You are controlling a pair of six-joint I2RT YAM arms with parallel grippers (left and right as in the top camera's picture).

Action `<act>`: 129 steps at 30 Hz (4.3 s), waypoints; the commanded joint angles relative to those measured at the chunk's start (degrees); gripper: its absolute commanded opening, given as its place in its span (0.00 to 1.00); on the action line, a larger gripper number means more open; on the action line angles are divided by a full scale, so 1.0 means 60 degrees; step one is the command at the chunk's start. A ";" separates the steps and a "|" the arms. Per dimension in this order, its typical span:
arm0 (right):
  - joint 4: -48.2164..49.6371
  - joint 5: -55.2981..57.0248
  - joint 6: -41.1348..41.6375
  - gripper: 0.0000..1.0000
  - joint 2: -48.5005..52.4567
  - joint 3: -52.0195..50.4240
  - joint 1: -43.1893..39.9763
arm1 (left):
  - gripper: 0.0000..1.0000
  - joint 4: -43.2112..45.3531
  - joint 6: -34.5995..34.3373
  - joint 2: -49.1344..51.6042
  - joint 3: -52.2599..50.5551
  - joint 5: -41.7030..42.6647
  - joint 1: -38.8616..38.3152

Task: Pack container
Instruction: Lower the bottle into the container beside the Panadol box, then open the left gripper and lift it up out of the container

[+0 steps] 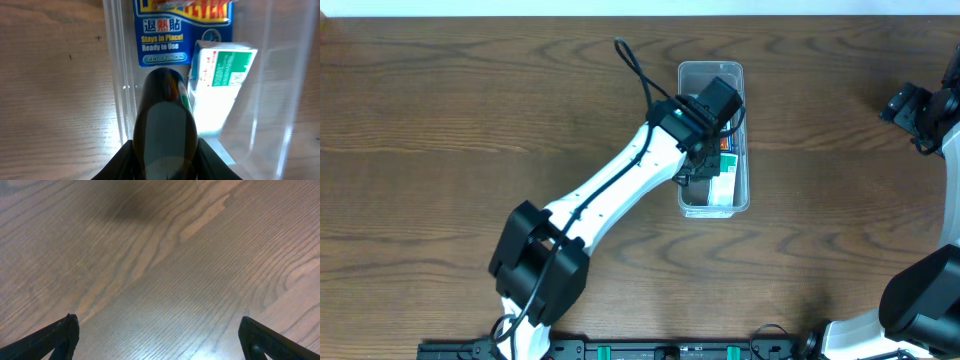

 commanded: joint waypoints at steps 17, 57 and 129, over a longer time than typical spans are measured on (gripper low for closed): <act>-0.0007 0.0069 -0.0113 0.99 0.0080 -0.0044 -0.0062 | 0.29 0.0302 -0.0189 0.0412 0.0182 -0.0503 -0.0240; -0.0007 0.0069 -0.0109 0.99 0.0080 -0.0044 -0.0062 | 0.31 0.0146 -0.0193 0.0922 0.0160 -0.0076 -0.0280; -0.0007 0.0069 -0.0109 0.99 0.0080 -0.0044 -0.0062 | 0.98 -0.4524 0.1796 -0.5497 0.1566 -0.0616 0.2011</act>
